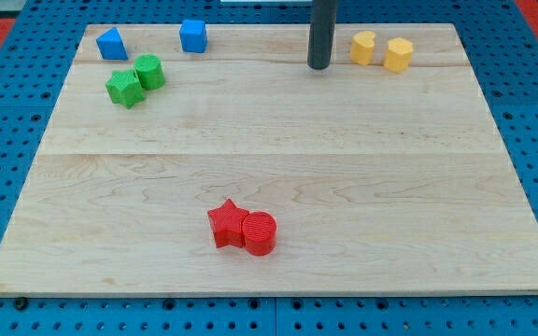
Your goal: Point your hand at the top center of the board
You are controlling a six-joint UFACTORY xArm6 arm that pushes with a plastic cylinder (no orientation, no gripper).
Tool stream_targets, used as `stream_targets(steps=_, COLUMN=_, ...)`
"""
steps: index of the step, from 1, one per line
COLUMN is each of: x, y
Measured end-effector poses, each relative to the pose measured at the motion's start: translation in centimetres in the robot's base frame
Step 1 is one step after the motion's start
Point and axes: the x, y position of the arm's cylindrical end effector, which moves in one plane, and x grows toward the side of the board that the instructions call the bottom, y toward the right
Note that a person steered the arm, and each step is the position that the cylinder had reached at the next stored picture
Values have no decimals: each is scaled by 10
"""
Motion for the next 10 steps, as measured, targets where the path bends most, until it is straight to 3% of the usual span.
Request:
stream_targets(steps=1, x=-4, y=45)
stream_targets(steps=2, x=-5, y=53)
stream_targets(steps=4, x=-1, y=-23)
stream_targets(steps=10, x=-7, y=-65)
